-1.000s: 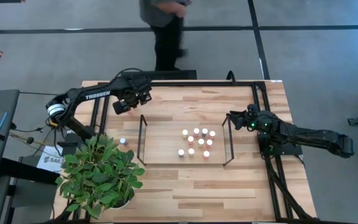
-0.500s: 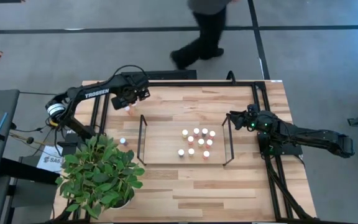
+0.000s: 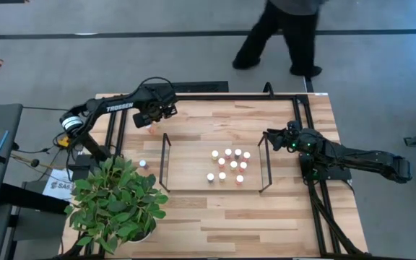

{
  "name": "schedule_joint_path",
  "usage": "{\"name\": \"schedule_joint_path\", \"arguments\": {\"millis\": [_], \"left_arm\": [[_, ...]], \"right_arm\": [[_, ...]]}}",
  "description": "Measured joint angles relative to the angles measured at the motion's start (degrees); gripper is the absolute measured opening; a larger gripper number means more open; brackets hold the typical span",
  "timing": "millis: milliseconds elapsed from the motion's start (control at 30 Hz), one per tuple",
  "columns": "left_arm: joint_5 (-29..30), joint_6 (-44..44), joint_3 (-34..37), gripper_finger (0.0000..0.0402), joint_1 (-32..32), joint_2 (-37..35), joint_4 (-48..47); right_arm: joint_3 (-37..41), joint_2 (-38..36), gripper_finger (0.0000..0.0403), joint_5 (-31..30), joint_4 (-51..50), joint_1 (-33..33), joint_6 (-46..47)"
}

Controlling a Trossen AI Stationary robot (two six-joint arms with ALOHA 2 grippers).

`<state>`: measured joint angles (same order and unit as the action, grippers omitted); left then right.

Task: Pick and place medicine bottles onto shelf by color
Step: Put the yellow pill bottle on the shelf

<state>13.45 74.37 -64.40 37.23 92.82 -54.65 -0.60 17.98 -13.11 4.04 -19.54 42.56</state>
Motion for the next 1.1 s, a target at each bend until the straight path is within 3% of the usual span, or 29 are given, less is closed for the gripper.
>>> {"name": "schedule_joint_path", "arguments": {"millis": [1100], "left_arm": [[5.6,2.9,0.0,0.0265,0.7,1.3,-0.8]], "right_arm": [[0.0,0.0,0.0249,-0.3,-0.3,0.0,0.0]]}}
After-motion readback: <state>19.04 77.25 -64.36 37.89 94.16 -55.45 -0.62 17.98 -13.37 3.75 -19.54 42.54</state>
